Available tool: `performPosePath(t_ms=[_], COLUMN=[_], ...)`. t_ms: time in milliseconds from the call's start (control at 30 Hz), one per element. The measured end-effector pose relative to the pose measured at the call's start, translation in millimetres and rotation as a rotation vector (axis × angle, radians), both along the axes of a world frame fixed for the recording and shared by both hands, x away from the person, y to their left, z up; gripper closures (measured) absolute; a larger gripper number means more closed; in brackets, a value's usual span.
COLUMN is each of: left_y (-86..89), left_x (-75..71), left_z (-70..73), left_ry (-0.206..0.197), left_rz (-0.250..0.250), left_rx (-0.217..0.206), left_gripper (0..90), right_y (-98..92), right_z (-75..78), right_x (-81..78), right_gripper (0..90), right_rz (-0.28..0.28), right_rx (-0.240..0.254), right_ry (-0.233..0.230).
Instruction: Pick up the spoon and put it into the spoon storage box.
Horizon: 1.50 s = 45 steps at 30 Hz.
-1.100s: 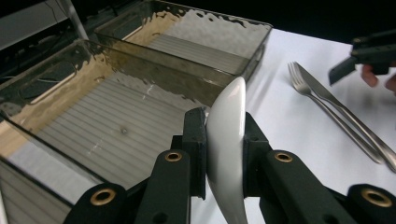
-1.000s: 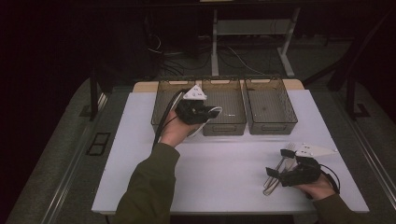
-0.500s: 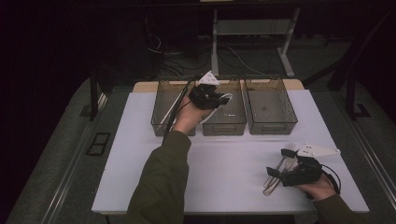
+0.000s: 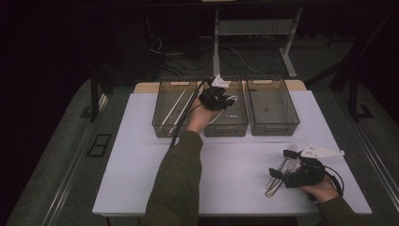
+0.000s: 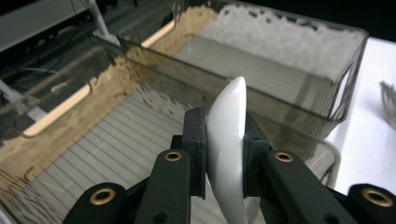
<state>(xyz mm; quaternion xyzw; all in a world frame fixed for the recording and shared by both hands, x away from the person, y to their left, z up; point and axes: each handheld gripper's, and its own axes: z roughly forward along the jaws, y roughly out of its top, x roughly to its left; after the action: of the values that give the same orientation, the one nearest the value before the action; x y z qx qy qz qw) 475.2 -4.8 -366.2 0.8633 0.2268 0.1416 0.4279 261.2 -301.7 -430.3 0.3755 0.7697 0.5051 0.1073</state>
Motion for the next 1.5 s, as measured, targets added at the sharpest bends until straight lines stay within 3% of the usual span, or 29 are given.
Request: performPosePath(t_ms=[133, 300, 567, 867, 1367, 1500], left_y=[-3.9, -6.8, -9.5, -5.2, 28.9, 35.9], left_x=[0.9, -0.1, -3.3, -13.8, -57.8, -71.2], left_z=[-6.5, -10.8, -13.0, -5.0, 11.2, 10.4], left_ry=[0.009, 0.036, 0.05, 0.051, 0.07, 0.075], left_rz=[-0.006, -0.014, -0.021, -0.034, -0.058, -0.072], left_rx=[0.056, 0.09, 0.096, 0.035, -0.142, -0.143], left_gripper=[75.9, 75.6, 71.3, 60.6, 45.0, 39.2], right_y=[0.5, 0.7, 1.1, 1.3, 1.7, 1.7], right_z=[0.0, 0.1, 0.2, -0.2, -1.2, -1.5], right_x=[0.0, -0.4, -0.7, 0.0, 1.0, 1.2], right_gripper=[1.4, 1.4, 1.4, 1.4, 1.4, 1.4], right_rz=[0.002, 0.001, 0.003, 0.005, -0.001, -0.003], right_rx=[-0.004, -0.004, -0.005, -0.01, -0.024, -0.027], right_ry=[0.0, 0.004, 0.007, 0.002, 0.003, 0.003])
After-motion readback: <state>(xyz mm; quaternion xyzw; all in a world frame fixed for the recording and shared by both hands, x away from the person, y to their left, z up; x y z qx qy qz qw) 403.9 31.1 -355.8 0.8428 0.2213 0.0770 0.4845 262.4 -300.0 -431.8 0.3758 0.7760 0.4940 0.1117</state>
